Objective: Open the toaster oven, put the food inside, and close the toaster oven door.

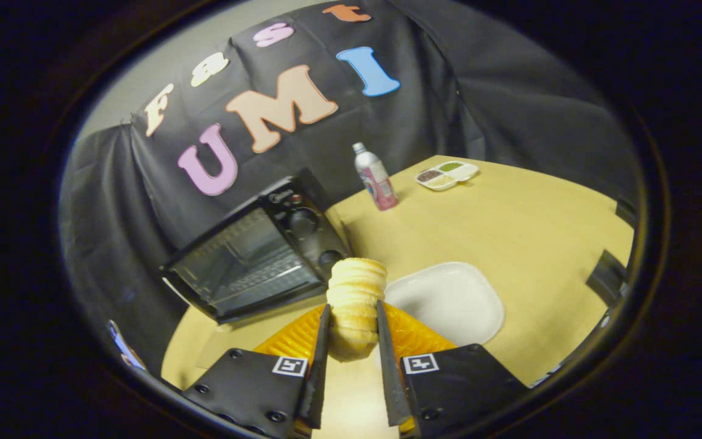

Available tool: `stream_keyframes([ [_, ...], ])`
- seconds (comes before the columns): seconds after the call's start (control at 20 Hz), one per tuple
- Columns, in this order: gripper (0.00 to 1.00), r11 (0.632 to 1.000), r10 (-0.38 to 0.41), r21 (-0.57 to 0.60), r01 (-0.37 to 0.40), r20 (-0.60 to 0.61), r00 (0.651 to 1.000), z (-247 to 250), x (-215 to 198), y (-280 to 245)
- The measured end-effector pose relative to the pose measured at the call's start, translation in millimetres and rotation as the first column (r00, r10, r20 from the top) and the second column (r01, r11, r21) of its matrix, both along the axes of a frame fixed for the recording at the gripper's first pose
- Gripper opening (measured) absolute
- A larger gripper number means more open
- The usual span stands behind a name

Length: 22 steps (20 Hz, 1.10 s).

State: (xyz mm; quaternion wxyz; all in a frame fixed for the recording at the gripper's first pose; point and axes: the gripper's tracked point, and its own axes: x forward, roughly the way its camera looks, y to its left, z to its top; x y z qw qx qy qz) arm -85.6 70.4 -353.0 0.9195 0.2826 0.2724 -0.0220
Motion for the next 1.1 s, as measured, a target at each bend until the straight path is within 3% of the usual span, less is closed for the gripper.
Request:
stream_keyframes([
  [0.4,0.42,0.981,0.092,0.156,-0.111,0.127,0.988,42.2,29.3,98.6],
  [0.8,0.42,0.964,0.045,0.254,-0.071,0.105,0.993,40.0,74.1,149.5],
  [1.1,0.42,0.964,-0.049,0.264,0.027,0.079,0.996,27.7,108.1,165.5],
])
